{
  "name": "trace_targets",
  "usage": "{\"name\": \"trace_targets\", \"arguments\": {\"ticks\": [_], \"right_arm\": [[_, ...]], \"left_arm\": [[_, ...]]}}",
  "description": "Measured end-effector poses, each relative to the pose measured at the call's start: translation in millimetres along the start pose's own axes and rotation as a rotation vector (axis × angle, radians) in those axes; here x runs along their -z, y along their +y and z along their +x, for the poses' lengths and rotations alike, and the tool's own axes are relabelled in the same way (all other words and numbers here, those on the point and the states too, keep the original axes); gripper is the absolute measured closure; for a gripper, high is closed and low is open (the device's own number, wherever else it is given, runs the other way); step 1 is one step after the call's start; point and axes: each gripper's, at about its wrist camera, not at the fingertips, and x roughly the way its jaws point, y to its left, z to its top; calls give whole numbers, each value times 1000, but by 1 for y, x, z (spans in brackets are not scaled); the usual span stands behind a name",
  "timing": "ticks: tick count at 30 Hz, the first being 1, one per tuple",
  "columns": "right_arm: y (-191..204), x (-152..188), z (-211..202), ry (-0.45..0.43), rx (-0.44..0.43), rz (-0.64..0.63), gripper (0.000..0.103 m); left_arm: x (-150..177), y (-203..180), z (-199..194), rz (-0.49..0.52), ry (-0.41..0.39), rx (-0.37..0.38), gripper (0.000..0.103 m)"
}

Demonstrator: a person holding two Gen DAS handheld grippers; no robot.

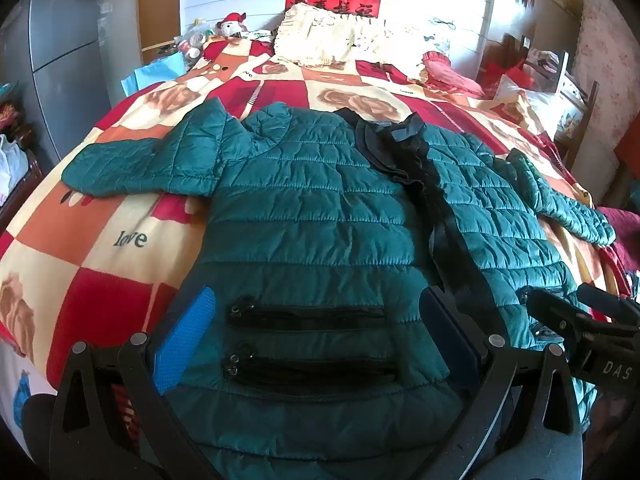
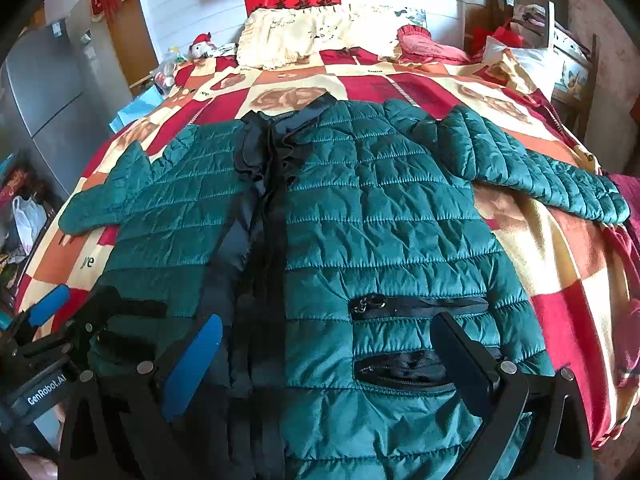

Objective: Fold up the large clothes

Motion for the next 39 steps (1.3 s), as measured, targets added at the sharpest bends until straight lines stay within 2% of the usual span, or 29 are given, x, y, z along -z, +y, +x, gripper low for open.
{"name": "trace_targets", "arguments": {"ticks": [27, 39], "right_arm": [[18, -55, -17, -49, -39, 4, 0], [35, -116, -20, -56, -53, -21, 0]], "left_arm": [[-49, -5, -16, -12, -90, 12, 1], [-96, 9, -15, -46, -134, -19, 1]]}}
